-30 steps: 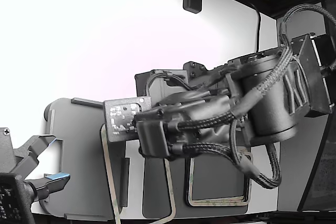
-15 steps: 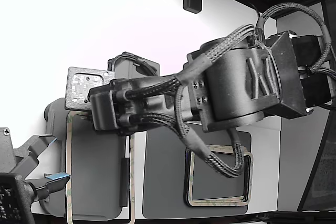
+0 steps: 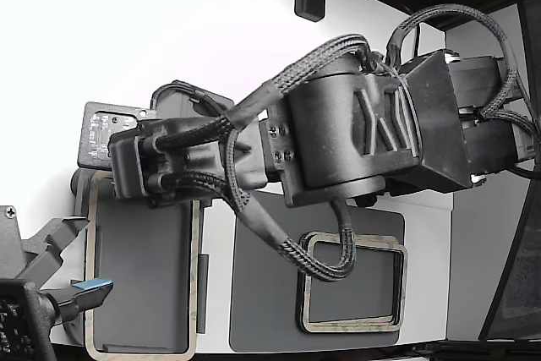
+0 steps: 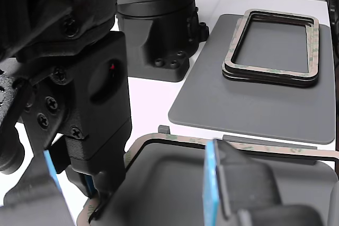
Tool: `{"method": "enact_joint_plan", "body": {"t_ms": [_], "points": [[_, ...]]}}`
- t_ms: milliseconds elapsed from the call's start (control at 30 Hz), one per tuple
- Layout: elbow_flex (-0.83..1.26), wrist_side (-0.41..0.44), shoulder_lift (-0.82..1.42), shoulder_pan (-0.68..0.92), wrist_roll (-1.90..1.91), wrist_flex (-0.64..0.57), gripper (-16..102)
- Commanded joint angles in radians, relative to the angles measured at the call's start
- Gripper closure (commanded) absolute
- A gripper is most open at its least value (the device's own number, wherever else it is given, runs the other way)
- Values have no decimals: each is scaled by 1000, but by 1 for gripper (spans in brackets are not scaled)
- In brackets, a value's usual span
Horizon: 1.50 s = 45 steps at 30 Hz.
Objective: Move top rectangular frame to the holder.
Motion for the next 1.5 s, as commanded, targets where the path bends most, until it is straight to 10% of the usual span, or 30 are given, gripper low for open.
{"method": "enact_joint_plan", "body": {"t_ms": [0,1467], "points": [[-17,-2,26,-18,-5,9,96],[34,23,15,-18,-5,9,96]]}}
